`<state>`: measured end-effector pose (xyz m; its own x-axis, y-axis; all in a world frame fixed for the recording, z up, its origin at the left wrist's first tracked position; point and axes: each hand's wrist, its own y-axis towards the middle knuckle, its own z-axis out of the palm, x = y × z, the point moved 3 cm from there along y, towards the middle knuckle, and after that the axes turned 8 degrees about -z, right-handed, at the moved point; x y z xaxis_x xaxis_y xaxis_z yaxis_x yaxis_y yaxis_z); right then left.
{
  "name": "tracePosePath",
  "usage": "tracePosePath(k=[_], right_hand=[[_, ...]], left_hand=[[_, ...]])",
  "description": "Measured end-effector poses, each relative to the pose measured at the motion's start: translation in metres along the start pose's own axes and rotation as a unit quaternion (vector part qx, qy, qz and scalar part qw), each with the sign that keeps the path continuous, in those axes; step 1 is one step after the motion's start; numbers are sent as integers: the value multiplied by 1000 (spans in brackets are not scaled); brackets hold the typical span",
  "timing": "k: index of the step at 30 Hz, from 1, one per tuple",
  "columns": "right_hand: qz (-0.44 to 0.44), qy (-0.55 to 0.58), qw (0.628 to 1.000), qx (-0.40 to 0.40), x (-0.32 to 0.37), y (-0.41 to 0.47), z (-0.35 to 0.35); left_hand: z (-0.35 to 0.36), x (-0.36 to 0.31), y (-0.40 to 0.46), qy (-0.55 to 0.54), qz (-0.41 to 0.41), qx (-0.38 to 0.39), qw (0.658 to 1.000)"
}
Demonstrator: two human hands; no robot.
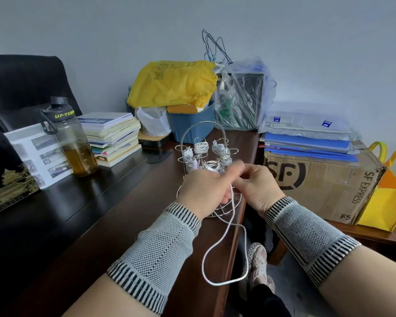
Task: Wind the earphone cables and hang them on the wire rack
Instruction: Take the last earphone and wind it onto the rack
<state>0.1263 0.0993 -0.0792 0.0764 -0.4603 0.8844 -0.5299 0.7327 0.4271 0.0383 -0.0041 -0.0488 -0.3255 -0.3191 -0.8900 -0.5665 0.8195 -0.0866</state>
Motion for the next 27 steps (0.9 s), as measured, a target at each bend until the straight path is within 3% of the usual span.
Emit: tracePosePath(k=[3, 6, 12, 18, 22, 27], right_hand=[[17, 34, 999, -13, -2, 2, -1], [35, 59, 997, -23, -4, 5, -2], [87, 119, 987, -68, -5, 10, 6], [102, 43, 987, -119, -5, 21, 13], [107, -31, 985, -132, -2, 24, 14], [105, -89, 980, -141, 2, 26, 18]], left_hand=[[-2, -1, -1, 31, 34, 11, 999], [-18, -2, 3, -73, 24, 9, 997], [-38, 11, 20, -207, -31, -92, 974], [-34, 8, 29, -18, -5, -185, 983], [-33, 12, 30, 142, -13, -187, 972], [-34, 29, 30, 201, -23, -178, 963]])
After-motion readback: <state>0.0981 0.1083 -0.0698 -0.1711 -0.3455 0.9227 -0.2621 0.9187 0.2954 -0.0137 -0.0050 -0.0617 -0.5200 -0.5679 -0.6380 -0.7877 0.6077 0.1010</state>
